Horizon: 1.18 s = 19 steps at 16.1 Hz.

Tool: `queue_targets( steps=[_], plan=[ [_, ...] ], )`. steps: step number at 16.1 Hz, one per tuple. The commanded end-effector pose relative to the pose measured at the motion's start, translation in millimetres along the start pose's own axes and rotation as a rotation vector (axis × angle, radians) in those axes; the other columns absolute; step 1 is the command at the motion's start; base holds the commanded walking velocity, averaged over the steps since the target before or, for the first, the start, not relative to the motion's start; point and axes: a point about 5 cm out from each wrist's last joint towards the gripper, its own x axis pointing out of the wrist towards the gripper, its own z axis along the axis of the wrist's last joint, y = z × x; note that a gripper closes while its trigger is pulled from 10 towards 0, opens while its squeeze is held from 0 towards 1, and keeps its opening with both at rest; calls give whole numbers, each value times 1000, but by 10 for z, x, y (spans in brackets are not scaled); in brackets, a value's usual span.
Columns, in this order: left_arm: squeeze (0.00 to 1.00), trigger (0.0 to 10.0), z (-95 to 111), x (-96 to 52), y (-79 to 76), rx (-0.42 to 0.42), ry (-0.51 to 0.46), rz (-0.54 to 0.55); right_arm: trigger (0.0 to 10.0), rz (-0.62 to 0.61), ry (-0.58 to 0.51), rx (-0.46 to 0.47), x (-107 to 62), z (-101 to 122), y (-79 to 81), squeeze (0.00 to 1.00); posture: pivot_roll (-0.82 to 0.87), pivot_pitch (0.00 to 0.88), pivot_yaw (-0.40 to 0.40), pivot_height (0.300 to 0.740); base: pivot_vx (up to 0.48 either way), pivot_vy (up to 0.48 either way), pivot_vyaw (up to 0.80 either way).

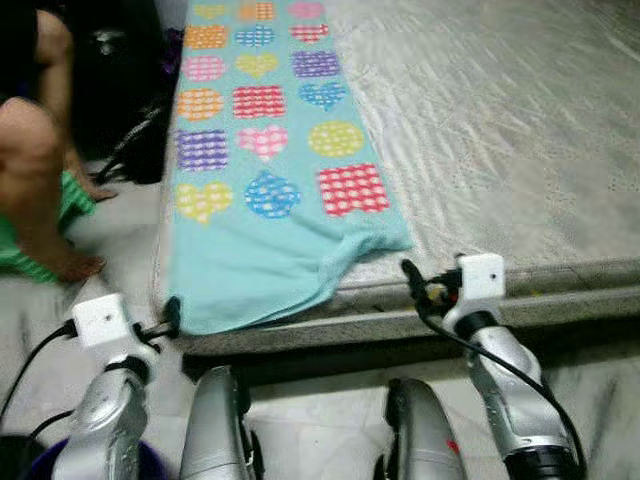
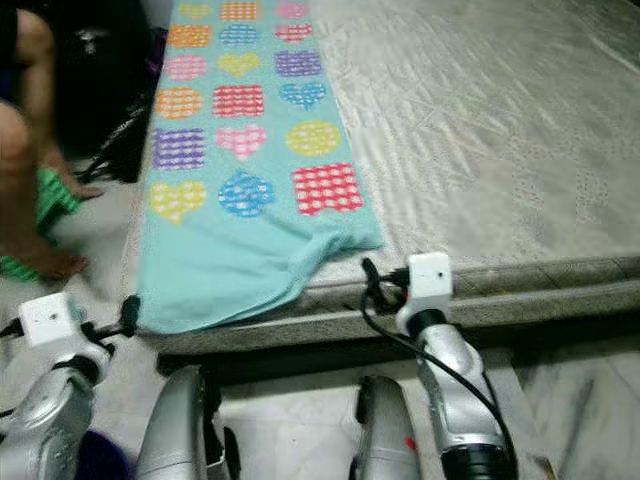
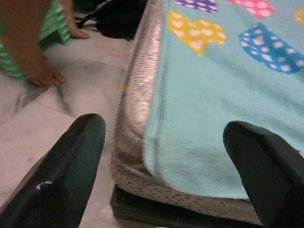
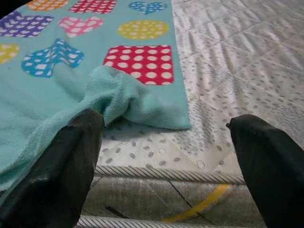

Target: Clean up the room

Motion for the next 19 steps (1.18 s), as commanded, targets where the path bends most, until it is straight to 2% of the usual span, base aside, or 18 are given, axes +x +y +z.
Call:
queue_targets(
  steps=[1, 9, 19],
  plan=[
    [0, 10000, -46, -23, 73, 6, 24, 20, 10000, 21, -9, -3, 18, 11, 57, 0, -111, 181, 1, 569, 0, 0, 800],
    [0, 10000, -40, -5, 49, 5, 24, -11, 10000, 20, -15, 10, 38, 2, 65, 0, -109, 181, 6, 569, 0, 0, 756],
    [0, 10000, -52, -5, 48, 10, 37, -12, 10000, 12, -26, 21, 35, 11, 48, 0, -108, 192, 5, 569, 0, 0, 0]
  ],
)
